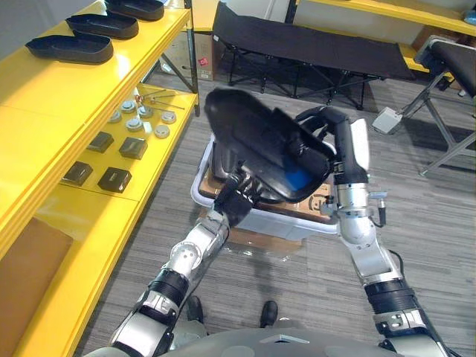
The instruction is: Walk over and take three plastic housings, then place them on the shelf
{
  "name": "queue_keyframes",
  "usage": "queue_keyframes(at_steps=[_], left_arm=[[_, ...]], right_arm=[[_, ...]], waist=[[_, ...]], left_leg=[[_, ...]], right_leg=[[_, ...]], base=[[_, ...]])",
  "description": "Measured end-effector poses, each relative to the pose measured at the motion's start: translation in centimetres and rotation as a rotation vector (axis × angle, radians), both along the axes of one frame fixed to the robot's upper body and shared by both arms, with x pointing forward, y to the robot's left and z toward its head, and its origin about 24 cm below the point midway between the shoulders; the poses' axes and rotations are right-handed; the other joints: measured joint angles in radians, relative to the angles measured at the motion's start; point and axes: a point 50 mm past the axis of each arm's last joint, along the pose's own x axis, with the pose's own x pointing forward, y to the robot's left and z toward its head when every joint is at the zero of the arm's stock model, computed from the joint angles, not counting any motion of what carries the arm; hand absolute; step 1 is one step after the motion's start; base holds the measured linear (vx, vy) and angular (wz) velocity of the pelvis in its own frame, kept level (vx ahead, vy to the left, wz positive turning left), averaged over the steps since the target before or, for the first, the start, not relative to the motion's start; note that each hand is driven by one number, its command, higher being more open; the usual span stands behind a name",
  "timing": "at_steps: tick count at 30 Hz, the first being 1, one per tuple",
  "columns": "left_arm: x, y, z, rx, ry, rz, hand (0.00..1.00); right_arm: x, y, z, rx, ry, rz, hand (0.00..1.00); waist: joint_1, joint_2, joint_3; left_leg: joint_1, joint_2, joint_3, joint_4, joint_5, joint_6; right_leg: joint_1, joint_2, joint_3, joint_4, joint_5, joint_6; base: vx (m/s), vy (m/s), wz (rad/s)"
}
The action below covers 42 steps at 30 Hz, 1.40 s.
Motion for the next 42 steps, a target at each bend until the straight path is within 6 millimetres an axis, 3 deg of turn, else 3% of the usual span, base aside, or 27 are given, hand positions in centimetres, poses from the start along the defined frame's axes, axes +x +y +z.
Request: queue_keyframes(at_steps=[4, 9, 16, 21, 28, 33, 42], left_arm=[[0.8, 0.8, 1.0, -0.186, -0.044, 0.148, 1.0], [1.3, 1.2, 1.8, -0.309, -0.096, 0.199, 1.0], [1.4, 0.8, 2.5, -0.311, -0.114, 0.169, 1.0], [1.1, 0.2, 2.0, -0.192, -0.079, 0.079, 1.0], [-0.2, -0.5, -0.8, -0.118, 0.052, -0.022, 1.0], [-1.4, 0.7, -3.6, -0.097, 0.174, 0.04, 1.0], [-1.7, 3.9, -4.8, -0.066, 0.179, 0.223, 1.0]], right_arm=[[-0.2, 0.3, -0.4, 0.011, 0.012, 0.006, 0.0], [-0.9, 0.4, -1.2, 0.019, 0.03, 0.006, 0.0], [-1.5, 0.3, -1.5, 0.052, -0.012, -0.013, 0.0], [-1.9, 0.3, -0.8, 0.075, -0.116, -0.043, 0.0], [-2.3, -0.3, 2.0, 0.111, -0.285, -0.048, 0.0], [-2.4, -1.5, 4.0, 0.12, -0.385, -0.089, 0.0], [-2.3, -2.8, 4.1, 0.115, -0.37, -0.165, 0.0]], waist=[[0.001, 0.001, -0.002], [0.001, 0.002, -0.018], [0.003, 0.002, -0.032], [0.007, 0.001, -0.032], [0.014, 0.001, -0.033], [0.012, -0.001, -0.036], [-0.001, -0.012, -0.055]], left_leg=[[0.01, 0.0, 0.001, 0.003, 0.0, 0.0], [0.013, 0.0, 0.0, 0.001, -0.002, -0.003], [0.013, 0.002, -0.001, 0.0, -0.006, -0.008], [0.013, 0.002, -0.001, 0.0, -0.008, -0.01], [0.013, 0.003, 0.003, 0.0, -0.006, -0.007], [0.017, 0.003, 0.009, 0.0, -0.006, -0.007], [0.017, 0.004, 0.011, 0.0, -0.006, -0.007]], right_leg=[[0.009, 0.0, 0.0, 0.0, 0.0, 0.0], [0.012, 0.0, -0.001, -0.001, 0.0, 0.0], [0.012, 0.001, -0.001, -0.001, 0.0, -0.001], [0.011, 0.001, 0.0, -0.001, 0.0, -0.001], [0.008, 0.002, 0.004, -0.001, 0.0, -0.001], [0.007, 0.002, 0.01, -0.001, 0.0, -0.001], [0.007, 0.002, 0.011, -0.001, 0.0, -0.001]], base=[[0.04, 0.008, -0.01], [0.0, 0.0, 0.0], [0.0, 0.0, 0.0], [0.0, 0.0, 0.0], [0.0, 0.0, -0.02], [0.0, 0.0, -0.03], [0.0, 0.0, 0.0]])
